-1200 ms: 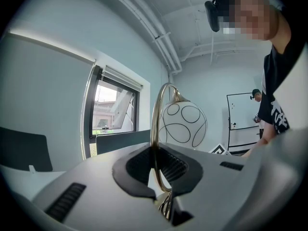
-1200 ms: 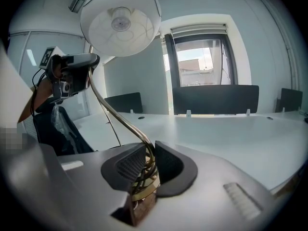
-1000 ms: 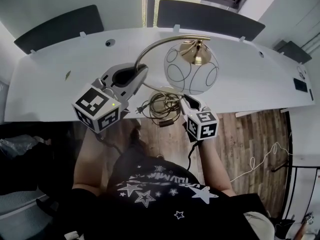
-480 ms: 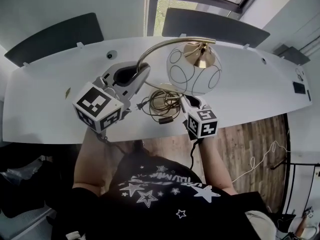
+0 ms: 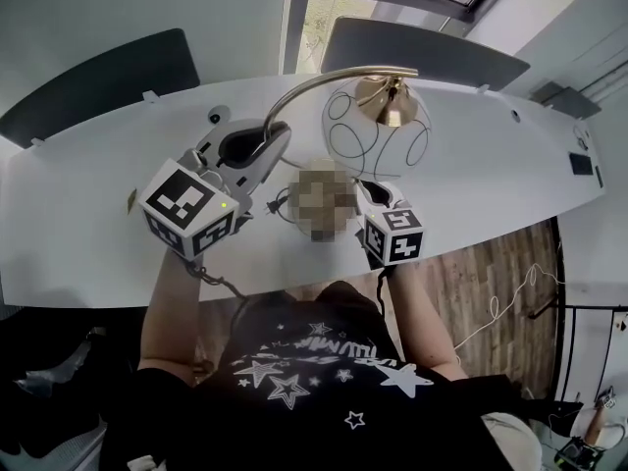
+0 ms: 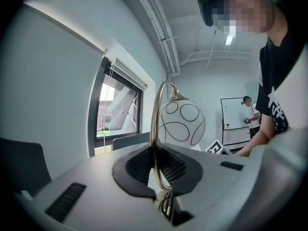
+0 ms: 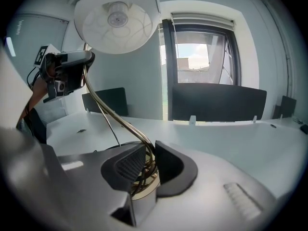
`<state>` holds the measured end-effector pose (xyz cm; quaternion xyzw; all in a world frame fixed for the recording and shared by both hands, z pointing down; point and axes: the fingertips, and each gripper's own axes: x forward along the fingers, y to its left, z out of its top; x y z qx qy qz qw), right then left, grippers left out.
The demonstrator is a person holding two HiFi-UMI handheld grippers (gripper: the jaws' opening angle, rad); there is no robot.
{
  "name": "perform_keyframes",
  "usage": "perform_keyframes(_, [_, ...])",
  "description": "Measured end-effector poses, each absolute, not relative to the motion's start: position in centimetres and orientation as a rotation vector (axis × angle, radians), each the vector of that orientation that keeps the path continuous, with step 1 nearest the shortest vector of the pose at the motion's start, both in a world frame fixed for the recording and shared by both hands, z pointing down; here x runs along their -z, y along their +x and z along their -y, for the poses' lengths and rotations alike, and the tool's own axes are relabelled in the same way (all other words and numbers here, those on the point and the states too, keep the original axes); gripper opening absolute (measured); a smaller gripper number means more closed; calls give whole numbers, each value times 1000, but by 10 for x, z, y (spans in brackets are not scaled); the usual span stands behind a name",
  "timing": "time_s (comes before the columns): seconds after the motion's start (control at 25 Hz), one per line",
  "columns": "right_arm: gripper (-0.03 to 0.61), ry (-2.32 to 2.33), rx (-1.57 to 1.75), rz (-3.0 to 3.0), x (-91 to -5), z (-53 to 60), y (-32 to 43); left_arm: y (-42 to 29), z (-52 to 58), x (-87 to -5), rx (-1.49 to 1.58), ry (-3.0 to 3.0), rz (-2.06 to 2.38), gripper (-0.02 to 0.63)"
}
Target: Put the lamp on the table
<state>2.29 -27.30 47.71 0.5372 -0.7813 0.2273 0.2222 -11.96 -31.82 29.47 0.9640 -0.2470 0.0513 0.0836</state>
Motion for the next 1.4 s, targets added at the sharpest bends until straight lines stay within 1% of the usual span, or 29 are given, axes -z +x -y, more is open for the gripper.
perform_keyframes(0.2, [52,1452,-602,2191,-476,221,58,-85,260,-293,-162,2883,788,21])
perform_keyframes(0.32, [52,1458,-544,2211,-486,211,68,-78,238,-303,-150,2914,816,21])
perform_keyframes(1.0, [55,1235,-449,2379,-488,215,46,-97,205,-309,-202,2851,1169,21])
perform_keyframes(1.4, [55,1210,-458,2393,-489,221,46,-94,205,-308,-262,2842,1214,21])
